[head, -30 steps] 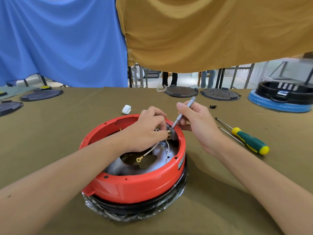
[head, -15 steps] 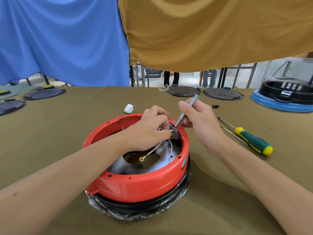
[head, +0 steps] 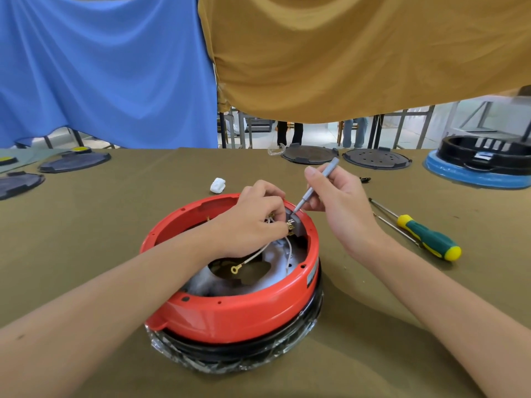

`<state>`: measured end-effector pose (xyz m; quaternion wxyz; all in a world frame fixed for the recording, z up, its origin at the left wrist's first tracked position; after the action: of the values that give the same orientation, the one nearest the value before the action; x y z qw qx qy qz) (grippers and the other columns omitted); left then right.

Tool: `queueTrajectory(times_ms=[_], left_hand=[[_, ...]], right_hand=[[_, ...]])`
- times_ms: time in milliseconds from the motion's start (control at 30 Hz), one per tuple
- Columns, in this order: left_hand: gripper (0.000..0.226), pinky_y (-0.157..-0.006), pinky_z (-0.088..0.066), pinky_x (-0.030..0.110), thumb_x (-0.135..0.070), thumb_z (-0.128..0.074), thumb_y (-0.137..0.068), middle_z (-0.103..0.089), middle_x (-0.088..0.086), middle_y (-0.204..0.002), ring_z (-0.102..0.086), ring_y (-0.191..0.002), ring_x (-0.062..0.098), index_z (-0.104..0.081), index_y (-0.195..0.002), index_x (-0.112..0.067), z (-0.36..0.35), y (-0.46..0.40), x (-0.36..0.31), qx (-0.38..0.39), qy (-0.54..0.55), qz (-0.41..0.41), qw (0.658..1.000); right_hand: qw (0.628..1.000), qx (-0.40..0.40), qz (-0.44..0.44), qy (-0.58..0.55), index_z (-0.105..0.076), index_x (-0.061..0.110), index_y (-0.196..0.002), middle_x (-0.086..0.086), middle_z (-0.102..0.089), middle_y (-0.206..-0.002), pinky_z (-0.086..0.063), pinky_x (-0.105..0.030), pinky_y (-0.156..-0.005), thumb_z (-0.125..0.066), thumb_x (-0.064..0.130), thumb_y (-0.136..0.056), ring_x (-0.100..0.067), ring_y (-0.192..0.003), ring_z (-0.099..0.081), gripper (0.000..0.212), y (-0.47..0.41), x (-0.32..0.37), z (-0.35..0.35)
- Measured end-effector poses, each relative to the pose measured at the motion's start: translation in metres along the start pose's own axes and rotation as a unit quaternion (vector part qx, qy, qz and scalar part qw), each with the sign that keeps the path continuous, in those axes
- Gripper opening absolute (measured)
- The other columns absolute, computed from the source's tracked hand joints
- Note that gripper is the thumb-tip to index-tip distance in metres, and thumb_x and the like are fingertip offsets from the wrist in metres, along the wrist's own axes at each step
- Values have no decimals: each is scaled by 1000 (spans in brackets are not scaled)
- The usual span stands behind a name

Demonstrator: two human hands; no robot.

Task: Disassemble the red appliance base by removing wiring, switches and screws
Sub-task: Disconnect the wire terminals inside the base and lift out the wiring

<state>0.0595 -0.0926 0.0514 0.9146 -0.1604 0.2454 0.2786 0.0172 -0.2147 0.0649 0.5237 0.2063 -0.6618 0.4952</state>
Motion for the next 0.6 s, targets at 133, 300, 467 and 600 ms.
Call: queueTrajectory(times_ms=[133, 300, 467, 600], left_hand=[[17, -100, -27, 28, -13, -58, -90, -41, -7, -129, -32, -128, 10, -54, -75, -18, 7, 0, 1, -17, 18, -5, 1000], [14, -93, -35, 23, -25, -62, -91, -54, -11, -118, -51, -111, -2, -59, -77, -24, 37, 5, 6, -105, 124, -19, 987], [17, -67, -41, 27, -33, -69, -89, -56, -10, -68, -46, -63, 9, -64, -79, -21, 63, 6, 8, -194, 197, -17, 961], [19, -58, -35, 31, -39, -71, -87, -45, 1, -62, -38, -57, 12, -66, -76, -24, 76, 3, -4, -216, 158, -25, 963]], right_hand=[[1000, 18, -3, -9, -57, 12, -78, 7, -51, -54, -51, -37, -72, -55, 26, -102, -10, -56, -51, 28, 2, -1, -6], [995, -2, -7, -101, -63, 12, -88, 1, -50, -57, -51, -33, -73, -51, 34, -103, -15, -61, -49, 29, 0, 1, 2], [989, 32, 13, -142, -65, 15, -88, -5, -59, -66, -56, -32, -71, -59, 42, -91, -19, -68, -59, 27, 3, 7, -5], [985, 84, 22, -147, -66, 13, -97, -7, -66, -79, -56, -40, -68, -72, 31, -88, -21, -75, -65, 21, 8, 10, -14]])
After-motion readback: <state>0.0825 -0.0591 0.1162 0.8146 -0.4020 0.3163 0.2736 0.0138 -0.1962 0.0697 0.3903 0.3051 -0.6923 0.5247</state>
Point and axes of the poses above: each hand's wrist, its own y-axis away from the middle knuckle, its own z-axis out of the back of the hand, x = y × z, the point moved 10 cm from there along -y, towards the middle knuckle
